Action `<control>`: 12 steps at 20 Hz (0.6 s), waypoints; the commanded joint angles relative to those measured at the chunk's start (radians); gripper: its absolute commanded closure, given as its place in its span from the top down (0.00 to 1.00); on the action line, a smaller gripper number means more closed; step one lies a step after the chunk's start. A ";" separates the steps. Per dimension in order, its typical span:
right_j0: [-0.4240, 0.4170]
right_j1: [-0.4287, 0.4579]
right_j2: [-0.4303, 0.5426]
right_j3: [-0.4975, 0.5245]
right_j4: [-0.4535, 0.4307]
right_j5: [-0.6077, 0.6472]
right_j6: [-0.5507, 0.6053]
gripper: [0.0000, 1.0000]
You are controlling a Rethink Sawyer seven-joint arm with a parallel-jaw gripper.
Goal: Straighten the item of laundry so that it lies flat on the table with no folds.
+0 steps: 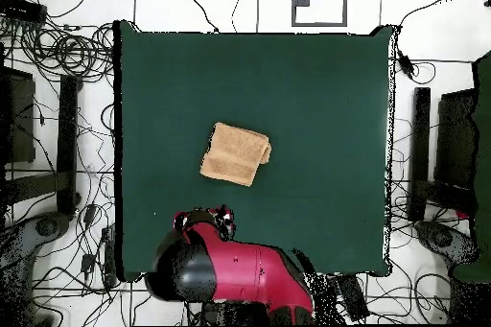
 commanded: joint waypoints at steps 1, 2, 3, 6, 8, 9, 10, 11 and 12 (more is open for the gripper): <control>-0.034 0.161 0.036 -0.034 -0.048 -0.120 0.133 1.00; -0.038 0.169 0.037 -0.032 -0.051 -0.133 0.132 1.00; -0.042 0.181 0.038 -0.036 -0.054 -0.142 0.131 1.00; -0.053 0.222 0.041 -0.046 -0.064 -0.182 0.131 1.00; -0.058 0.250 0.038 -0.059 -0.074 -0.202 0.131 1.00; -0.060 0.261 0.036 -0.065 -0.079 -0.211 0.131 1.00; -0.060 0.266 0.033 -0.068 -0.084 -0.219 0.132 1.00; -0.060 0.270 0.030 -0.071 -0.090 -0.227 0.132 1.00; -0.058 0.265 0.025 -0.070 -0.099 -0.233 0.128 1.00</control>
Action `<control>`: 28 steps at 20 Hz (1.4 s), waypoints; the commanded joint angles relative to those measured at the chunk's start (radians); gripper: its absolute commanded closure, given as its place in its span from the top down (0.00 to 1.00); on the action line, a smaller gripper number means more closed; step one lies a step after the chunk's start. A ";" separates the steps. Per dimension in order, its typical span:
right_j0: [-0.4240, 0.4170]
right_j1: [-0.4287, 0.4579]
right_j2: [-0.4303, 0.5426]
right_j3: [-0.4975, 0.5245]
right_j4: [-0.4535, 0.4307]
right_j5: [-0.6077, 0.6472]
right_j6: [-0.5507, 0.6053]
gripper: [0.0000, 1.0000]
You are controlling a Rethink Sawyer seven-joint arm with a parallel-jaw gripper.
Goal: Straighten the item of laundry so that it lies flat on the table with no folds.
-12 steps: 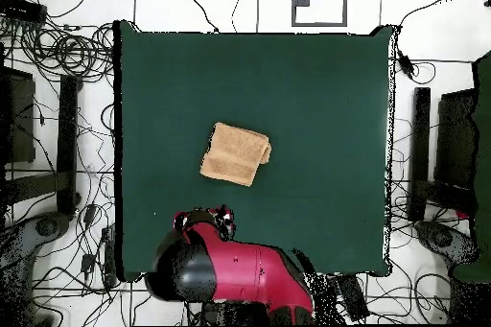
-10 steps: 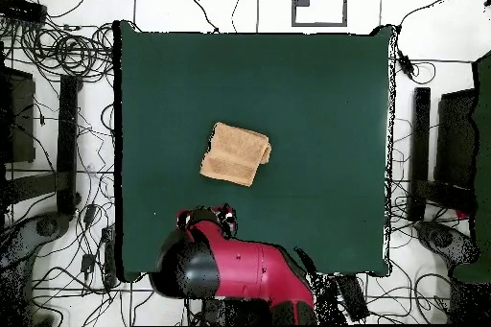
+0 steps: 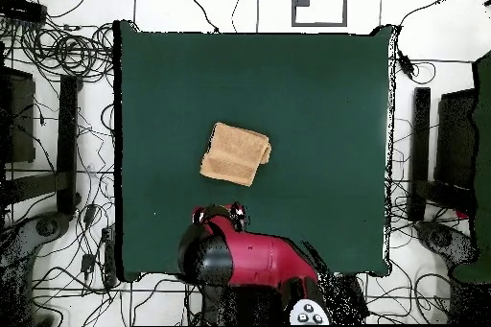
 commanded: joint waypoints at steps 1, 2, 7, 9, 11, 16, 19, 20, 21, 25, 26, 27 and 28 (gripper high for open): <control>-0.002 0.087 0.022 -0.060 -0.055 -0.087 0.123 1.00; 0.001 0.081 0.021 -0.065 -0.061 -0.085 0.117 1.00; -0.029 0.079 0.062 -0.111 -0.071 -0.107 0.112 1.00; -0.048 0.064 0.073 -0.126 -0.094 -0.085 0.083 1.00; -0.088 0.043 0.100 -0.132 -0.121 -0.072 0.056 1.00; -0.198 0.006 0.196 -0.130 -0.150 -0.017 0.024 1.00; -0.249 0.002 0.247 -0.129 -0.155 -0.038 0.044 1.00; -0.280 0.001 0.271 -0.123 -0.158 -0.050 0.050 1.00; -0.296 0.004 0.286 -0.121 -0.160 -0.068 0.060 1.00; -0.372 0.015 0.356 -0.110 -0.168 -0.118 0.086 1.00; -0.389 0.018 0.371 -0.103 -0.168 -0.133 0.097 1.00; -0.399 0.025 0.381 -0.105 -0.163 -0.136 0.104 1.00; -0.409 0.029 0.394 -0.103 -0.163 -0.144 0.109 1.00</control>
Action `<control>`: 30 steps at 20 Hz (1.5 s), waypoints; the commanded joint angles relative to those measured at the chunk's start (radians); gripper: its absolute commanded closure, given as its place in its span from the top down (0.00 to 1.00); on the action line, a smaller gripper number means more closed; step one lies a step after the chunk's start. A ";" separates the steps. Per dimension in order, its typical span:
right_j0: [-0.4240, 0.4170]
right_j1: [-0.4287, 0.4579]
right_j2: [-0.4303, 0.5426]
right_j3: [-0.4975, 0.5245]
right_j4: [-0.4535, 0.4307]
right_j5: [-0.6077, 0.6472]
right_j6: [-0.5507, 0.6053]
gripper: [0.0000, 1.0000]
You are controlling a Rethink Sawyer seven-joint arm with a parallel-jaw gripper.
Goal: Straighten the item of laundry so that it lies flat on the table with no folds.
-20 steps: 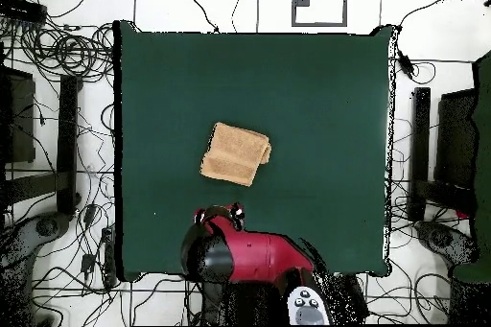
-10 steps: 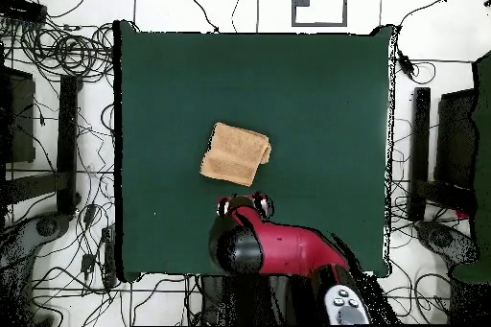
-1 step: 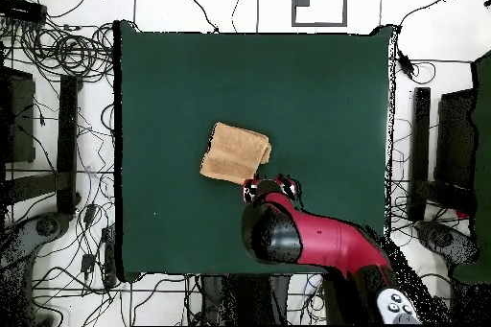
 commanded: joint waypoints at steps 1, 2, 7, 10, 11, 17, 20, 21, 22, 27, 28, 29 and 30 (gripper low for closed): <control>-0.066 0.044 0.226 -0.028 -0.035 -0.089 0.115 1.00; -0.080 0.050 0.240 -0.027 -0.039 -0.092 0.113 1.00; -0.087 0.104 0.234 -0.066 -0.056 -0.071 0.078 1.00; -0.132 0.143 0.286 -0.073 -0.066 -0.060 0.063 1.00; -0.147 0.154 0.307 -0.070 -0.069 -0.051 0.059 1.00; -0.192 0.175 0.365 -0.061 -0.089 -0.040 0.065 1.00; -0.196 0.186 0.370 -0.058 -0.107 -0.058 0.068 1.00; -0.196 0.189 0.368 -0.061 -0.111 -0.060 0.069 1.00; -0.193 0.197 0.363 -0.065 -0.118 -0.069 0.072 1.00; -0.183 0.256 0.342 -0.095 -0.163 -0.129 0.082 1.00; -0.187 0.266 0.343 -0.095 -0.171 -0.141 0.088 1.00; -0.188 0.271 0.342 -0.095 -0.178 -0.153 0.095 1.00; -0.186 0.280 0.338 -0.102 -0.184 -0.157 0.096 1.00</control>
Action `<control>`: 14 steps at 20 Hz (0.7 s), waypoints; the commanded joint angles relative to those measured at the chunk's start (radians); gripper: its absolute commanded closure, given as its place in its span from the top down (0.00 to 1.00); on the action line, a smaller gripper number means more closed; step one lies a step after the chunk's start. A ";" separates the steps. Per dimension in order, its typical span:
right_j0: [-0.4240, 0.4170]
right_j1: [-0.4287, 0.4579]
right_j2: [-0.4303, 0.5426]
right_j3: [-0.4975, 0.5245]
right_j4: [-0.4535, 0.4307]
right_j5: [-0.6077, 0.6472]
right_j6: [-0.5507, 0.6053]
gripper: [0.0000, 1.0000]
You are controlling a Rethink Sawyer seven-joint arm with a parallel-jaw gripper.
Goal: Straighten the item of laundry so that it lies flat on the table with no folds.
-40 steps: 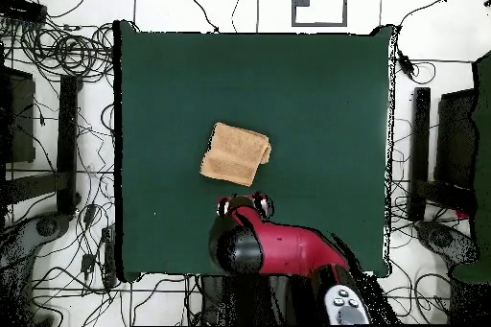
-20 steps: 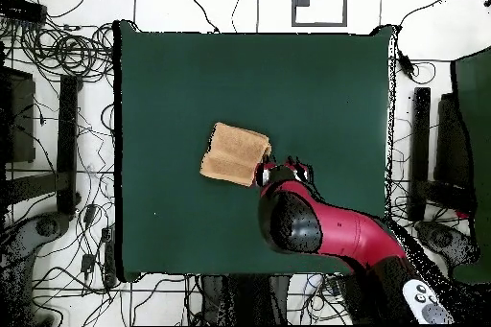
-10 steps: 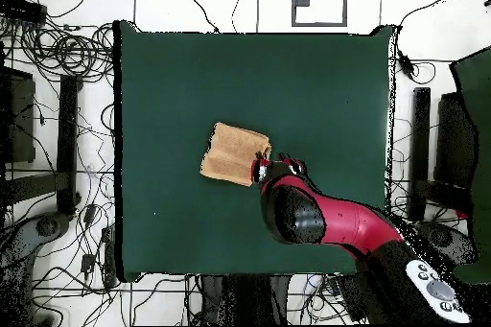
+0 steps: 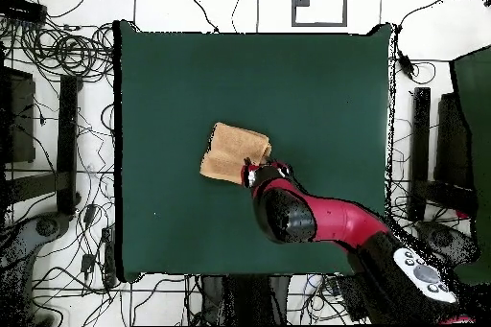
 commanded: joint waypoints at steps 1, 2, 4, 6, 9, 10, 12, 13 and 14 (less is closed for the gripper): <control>0.021 0.076 0.083 -0.068 -0.064 -0.082 0.097 1.00; 0.021 0.085 0.082 -0.072 -0.069 -0.086 0.098 1.00; 0.021 0.092 0.083 -0.079 -0.074 -0.086 0.097 1.00; 0.027 0.093 0.076 -0.085 -0.083 -0.081 0.092 1.00; 0.038 0.092 0.054 -0.092 -0.095 -0.081 0.090 1.00; 0.040 0.091 0.047 -0.094 -0.099 -0.081 0.090 1.00; 0.049 0.092 0.033 -0.100 -0.108 -0.081 0.088 1.00; 0.056 0.089 0.024 -0.104 -0.113 -0.079 0.085 1.00; 0.062 0.088 0.016 -0.108 -0.116 -0.081 0.088 1.00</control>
